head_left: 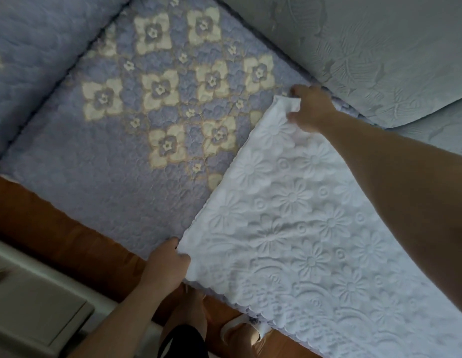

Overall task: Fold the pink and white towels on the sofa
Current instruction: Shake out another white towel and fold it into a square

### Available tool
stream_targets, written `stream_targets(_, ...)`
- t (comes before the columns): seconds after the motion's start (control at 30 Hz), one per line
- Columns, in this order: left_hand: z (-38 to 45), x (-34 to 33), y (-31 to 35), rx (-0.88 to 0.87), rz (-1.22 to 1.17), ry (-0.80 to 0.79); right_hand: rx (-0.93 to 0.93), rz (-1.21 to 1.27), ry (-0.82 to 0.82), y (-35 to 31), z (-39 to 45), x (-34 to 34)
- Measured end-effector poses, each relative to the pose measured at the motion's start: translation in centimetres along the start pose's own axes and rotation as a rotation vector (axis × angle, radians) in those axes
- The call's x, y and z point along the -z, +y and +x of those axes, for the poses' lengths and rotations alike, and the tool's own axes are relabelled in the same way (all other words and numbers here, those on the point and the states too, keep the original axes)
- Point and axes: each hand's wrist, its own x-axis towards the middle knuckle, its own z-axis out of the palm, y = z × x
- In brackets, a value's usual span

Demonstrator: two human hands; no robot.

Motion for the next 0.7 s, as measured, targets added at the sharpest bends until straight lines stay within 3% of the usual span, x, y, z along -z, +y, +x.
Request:
stream_targets(0.07,0.0,0.1,-0.1,-0.009,0.002,0.003,0.045,-0.027,-0.060,-0.6,0.3,0.6)
stream_targets(0.17,-0.1,0.3,-0.1,-0.024,-0.017,-0.001,0.090,-0.075,0.276,-1.1,-0.3,0.9)
stream_targets(0.23,-0.2,0.3,-0.1,-0.031,-0.026,-0.002,-0.081,-0.080,0.424,-0.9,-1.2,0.9)
stream_targets(0.3,-0.1,0.4,0.1,-0.031,-0.018,0.002,-0.186,-0.047,0.417,-0.6,-1.8,0.7)
stream_targets(0.37,0.0,0.4,0.2,-0.026,-0.014,0.003,-0.137,0.021,0.398,-1.3,-1.4,0.5)
stream_targets(0.57,0.1,0.4,0.3,-0.019,-0.028,0.002,-0.210,0.250,0.022,-5.5,-0.3,-0.5)
stream_targets(0.7,0.4,0.5,0.1,-0.004,-0.046,-0.012,-0.362,0.342,0.069,-4.7,0.3,-1.0)
